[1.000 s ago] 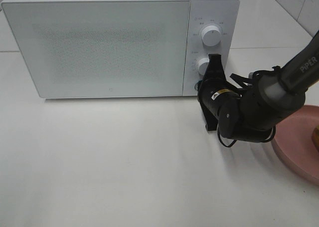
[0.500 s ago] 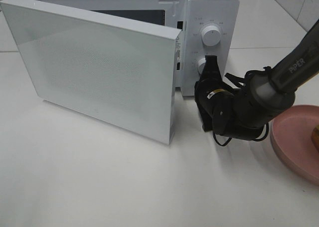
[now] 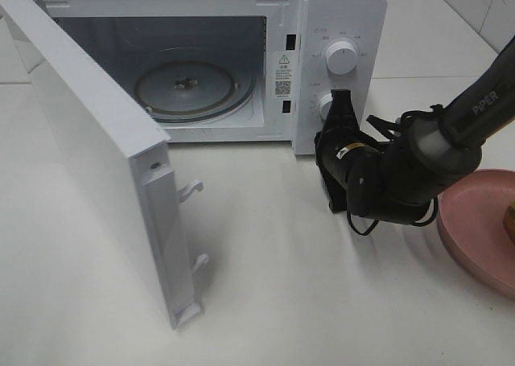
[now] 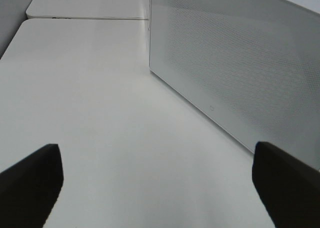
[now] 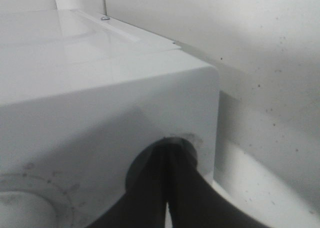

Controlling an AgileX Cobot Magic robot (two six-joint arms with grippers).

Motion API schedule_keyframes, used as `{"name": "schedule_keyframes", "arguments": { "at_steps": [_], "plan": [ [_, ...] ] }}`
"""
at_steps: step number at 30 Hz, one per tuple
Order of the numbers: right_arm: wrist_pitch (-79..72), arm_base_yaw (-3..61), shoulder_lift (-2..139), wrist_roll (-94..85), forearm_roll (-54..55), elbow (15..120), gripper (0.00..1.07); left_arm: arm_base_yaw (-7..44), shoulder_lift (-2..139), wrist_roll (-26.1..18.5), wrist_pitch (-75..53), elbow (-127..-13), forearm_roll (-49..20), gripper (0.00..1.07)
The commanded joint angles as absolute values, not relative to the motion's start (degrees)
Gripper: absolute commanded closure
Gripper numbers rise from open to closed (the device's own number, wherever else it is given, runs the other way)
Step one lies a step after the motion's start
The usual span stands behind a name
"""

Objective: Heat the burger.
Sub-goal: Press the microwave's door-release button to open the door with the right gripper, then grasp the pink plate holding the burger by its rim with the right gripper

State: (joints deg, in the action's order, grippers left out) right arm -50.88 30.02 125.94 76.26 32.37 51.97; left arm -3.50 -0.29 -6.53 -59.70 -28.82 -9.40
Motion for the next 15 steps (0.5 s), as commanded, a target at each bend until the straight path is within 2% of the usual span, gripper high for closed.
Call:
{"name": "schedule_keyframes", "arguments": {
  "at_steps": [1,15],
  "plan": [
    [-55.6,27.4,124.7,74.8,30.8,51.6,1.07,-3.6,-0.7,-6.3,-59.5,-28.9,-9.7,0.09],
    [-42.6,27.4,116.8,73.1,26.7,42.7,1.07,-3.6,-0.7,-6.3,-59.5,-28.9,-9.7,0.09]
  ]
}}
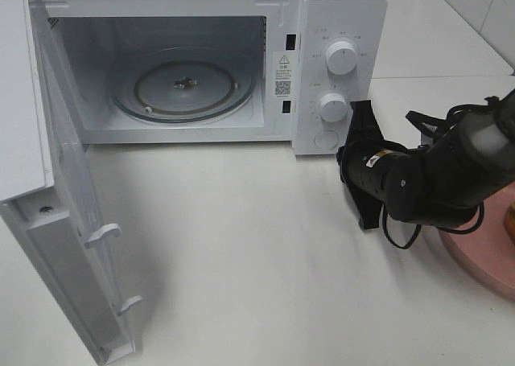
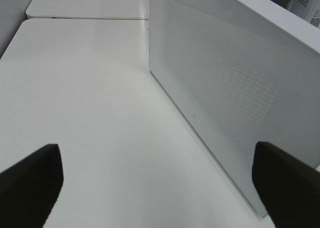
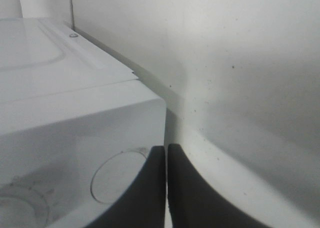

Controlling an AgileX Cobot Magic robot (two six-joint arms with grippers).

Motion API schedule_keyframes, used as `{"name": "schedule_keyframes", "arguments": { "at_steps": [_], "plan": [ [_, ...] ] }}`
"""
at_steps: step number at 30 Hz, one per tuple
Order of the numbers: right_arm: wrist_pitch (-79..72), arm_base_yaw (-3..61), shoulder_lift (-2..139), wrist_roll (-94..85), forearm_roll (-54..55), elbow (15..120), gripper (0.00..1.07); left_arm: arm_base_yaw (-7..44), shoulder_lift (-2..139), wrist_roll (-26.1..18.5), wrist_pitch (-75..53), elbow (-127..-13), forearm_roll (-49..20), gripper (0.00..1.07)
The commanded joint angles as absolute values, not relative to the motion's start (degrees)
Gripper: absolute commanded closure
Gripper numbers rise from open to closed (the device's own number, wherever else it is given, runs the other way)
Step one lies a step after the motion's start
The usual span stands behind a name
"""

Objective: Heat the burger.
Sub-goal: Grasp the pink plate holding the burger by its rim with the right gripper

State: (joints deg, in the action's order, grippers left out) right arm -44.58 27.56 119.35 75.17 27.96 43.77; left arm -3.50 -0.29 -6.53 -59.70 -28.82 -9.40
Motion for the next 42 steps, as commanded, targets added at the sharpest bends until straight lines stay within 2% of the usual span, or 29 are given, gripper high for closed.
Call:
{"name": "schedule_keyframes", "arguments": {
  "at_steps": [1,11,13,16,17,21,23,26,28,31,36,42],
  "plan": [
    [-42.6,27.4,116.8,73.1,26.7,42.7,1.07,-3.6,-0.7,-6.3,-59.5,-28.9,-9.7,0.09],
    [-31.5,27.4,107.1,54.1,25.5,39.8,1.07,-3.6,-0.7,-6.3,-59.5,-28.9,-9.7,0.09],
    [-23.9,27.4,103.9,38.0,25.5,39.8,1.07,-3.6,-0.7,-6.3,-59.5,-28.9,-9.7,0.09],
    [-21.7,27.4,103.2,34.7,25.5,39.8,1.07,-3.6,-0.7,-6.3,-59.5,-28.9,-9.7,0.09],
    [-17.4,27.4,101.5,27.8,25.5,39.9,1.07,-3.6,-0.7,-6.3,-59.5,-28.9,-9.7,0.09],
    [-11.7,27.4,99.6,18.3,25.5,39.9,1.07,-3.6,-0.7,-6.3,-59.5,-28.9,-9.7,0.09],
    [-3.8,27.2,97.1,6.0,25.5,39.9,1.06,-3.6,-0.7,-6.3,-59.5,-28.9,-9.7,0.09],
    [-2.3,27.2,96.6,3.7,25.5,39.9,1.06,-3.6,-0.7,-6.3,-59.5,-28.9,-9.7,0.09],
    [5.0,27.2,94.4,-5.3,24.2,39.9,1.05,-3.6,-0.7,-6.3,-59.5,-28.9,-9.7,0.09],
    [6.5,27.2,94.0,-6.5,23.3,39.9,1.05,-3.6,-0.7,-6.3,-59.5,-28.9,-9.7,0.09],
    [19.3,27.2,90.0,-8.4,10.9,40.0,1.02,-3.6,-0.7,-6.3,-59.5,-28.9,-9.7,0.09],
    [26.5,27.2,87.7,-7.3,7.1,40.0,1.01,-3.6,-0.7,-6.3,-59.5,-28.9,-9.7,0.09]
  ]
}}
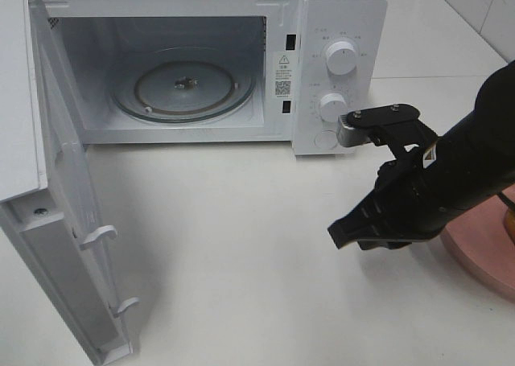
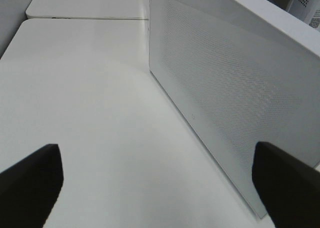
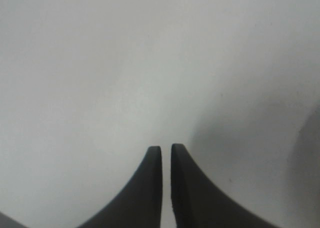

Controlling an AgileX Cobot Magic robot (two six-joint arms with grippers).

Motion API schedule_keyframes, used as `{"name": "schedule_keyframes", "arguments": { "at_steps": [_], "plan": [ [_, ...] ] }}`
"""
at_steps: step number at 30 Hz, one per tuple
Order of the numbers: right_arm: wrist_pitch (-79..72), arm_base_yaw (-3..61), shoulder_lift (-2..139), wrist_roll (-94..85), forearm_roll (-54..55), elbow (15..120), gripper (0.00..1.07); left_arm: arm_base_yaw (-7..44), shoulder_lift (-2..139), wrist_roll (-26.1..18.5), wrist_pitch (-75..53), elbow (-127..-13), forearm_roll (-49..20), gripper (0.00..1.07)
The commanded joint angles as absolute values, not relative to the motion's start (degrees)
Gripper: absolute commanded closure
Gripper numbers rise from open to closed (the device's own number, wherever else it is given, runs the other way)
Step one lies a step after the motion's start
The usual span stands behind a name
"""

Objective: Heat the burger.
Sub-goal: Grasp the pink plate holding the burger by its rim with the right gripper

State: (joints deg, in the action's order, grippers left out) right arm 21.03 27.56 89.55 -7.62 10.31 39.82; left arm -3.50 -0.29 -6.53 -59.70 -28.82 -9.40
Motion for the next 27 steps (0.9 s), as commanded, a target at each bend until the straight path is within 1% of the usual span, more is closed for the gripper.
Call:
{"name": "schedule_keyframes", "arguments": {
  "at_steps": [1,6,8,11,12,13,14,15,16,17,18,19,20,21,22,23,24,27],
  "plan": [
    [29.3,27.2,86.3,-6.9,6.0,40.0,1.0,-3.6,-0.7,-6.3,-59.5,-28.9,-9.7,0.09],
    [33.4,26.0,83.5,-6.3,4.8,40.0,0.99,-3.6,-0.7,-6.3,-59.5,-28.9,-9.7,0.09],
    [34.7,21.8,80.6,-4.5,3.8,40.0,0.98,-3.6,-0.7,-6.3,-59.5,-28.9,-9.7,0.09],
    [34.7,19.9,79.1,-2.4,2.6,40.0,0.96,-3.6,-0.7,-6.3,-59.5,-28.9,-9.7,0.09],
    [34.5,19.0,78.5,-1.0,1.6,40.0,0.95,-3.6,-0.7,-6.3,-59.5,-28.9,-9.7,0.09],
    [34.3,17.8,77.6,1.9,0.0,40.0,0.9,-3.6,-0.7,-6.3,-59.5,-28.9,-9.7,0.09],
    [34.3,17.8,77.6,1.9,0.0,40.0,0.9,-3.6,-0.7,-6.3,-59.5,-28.9,-9.7,0.09],
    [34.3,17.4,77.3,2.8,-0.8,40.0,0.85,-3.6,-0.7,-6.3,-59.5,-28.9,-9.7,0.09],
    [34.2,17.2,77.1,4.4,-2.6,40.0,0.71,-3.6,-0.7,-6.3,-59.5,-28.9,-9.7,0.09],
    [34.2,17.2,77.1,4.4,-2.6,40.0,0.71,-3.6,-0.7,-6.3,-59.5,-28.9,-9.7,0.09],
    [34.2,17.2,77.1,4.7,-3.0,40.0,0.64,-3.6,-0.7,-6.3,-59.5,-28.9,-9.7,0.09],
    [34.2,17.2,77.1,4.9,-3.4,40.0,0.46,-3.6,-0.7,-6.3,-59.5,-28.9,-9.7,0.09],
    [34.2,17.2,77.1,4.9,-3.4,40.0,0.46,-3.6,-0.7,-6.3,-59.5,-28.9,-9.7,0.09],
    [34.1,17.2,77.1,4.9,-4.6,40.0,0.27,-3.6,-0.7,-6.3,-59.5,-28.9,-9.7,0.09],
    [34.1,17.2,77.1,4.9,-4.6,40.0,0.27,-3.6,-0.7,-6.3,-59.5,-28.9,-9.7,0.09],
    [34.0,17.2,77.1,4.9,-5.3,40.0,0.2,-3.6,-0.7,-6.3,-59.5,-28.9,-9.7,0.09],
    [33.7,17.2,77.1,5.0,-6.9,40.0,0.08,-3.6,-0.7,-6.3,-59.5,-28.9,-9.7,0.09],
    [33.1,17.2,77.5,5.6,-7.5,40.0,0.07,-3.6,-0.7,-6.3,-59.5,-28.9,-9.7,0.09]
  ]
}}
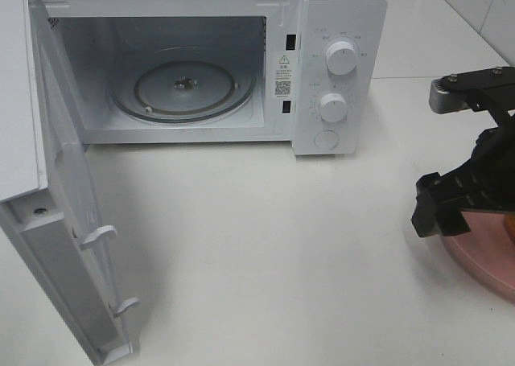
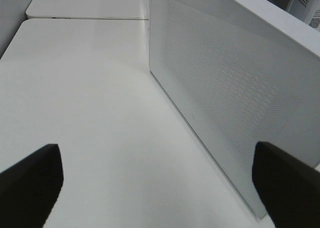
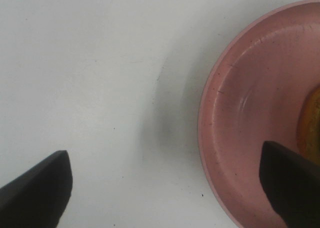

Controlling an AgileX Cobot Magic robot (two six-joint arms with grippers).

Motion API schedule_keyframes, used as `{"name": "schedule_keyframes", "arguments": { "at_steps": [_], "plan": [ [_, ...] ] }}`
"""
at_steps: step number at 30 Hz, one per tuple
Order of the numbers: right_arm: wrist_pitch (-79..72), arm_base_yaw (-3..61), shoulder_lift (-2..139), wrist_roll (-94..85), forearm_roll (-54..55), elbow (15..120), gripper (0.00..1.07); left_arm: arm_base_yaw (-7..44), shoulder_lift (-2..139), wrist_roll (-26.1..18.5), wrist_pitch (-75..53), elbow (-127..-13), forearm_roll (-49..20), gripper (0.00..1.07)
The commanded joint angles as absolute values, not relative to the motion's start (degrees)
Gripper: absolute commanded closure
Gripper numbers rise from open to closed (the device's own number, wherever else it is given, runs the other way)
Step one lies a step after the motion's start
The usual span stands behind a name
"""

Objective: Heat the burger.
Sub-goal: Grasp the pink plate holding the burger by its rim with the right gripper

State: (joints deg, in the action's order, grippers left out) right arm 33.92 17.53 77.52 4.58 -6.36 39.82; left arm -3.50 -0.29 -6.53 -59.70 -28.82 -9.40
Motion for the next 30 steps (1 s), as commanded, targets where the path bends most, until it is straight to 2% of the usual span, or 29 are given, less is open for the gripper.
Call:
{"name": "schedule_keyframes", "arguments": {
  "at_steps": [1,13,25,30],
  "plan": [
    [33.1,17.2,77.5,5.6,-7.5,40.0,0.07,-3.6,-0.7,-6.3,-59.5,-28.9,-9.7,0.09],
    [29.6,16.7,85.8,12.4,-11.9,41.3,0.12,-3.6,-0.7,-6.3,-59.5,-28.9,-9.7,0.09],
    [28.6,10.0,91.9,12.3,-12.0,43.0,0.19,-3.6,-0.7,-6.3,-59.5,-28.9,-9.7,0.09],
    [27.7,9.2,94.3,12.3,-12.0,43.0,0.21,-3.6,-0.7,-6.3,-59.5,-28.9,-9.7,0.09]
  ]
}}
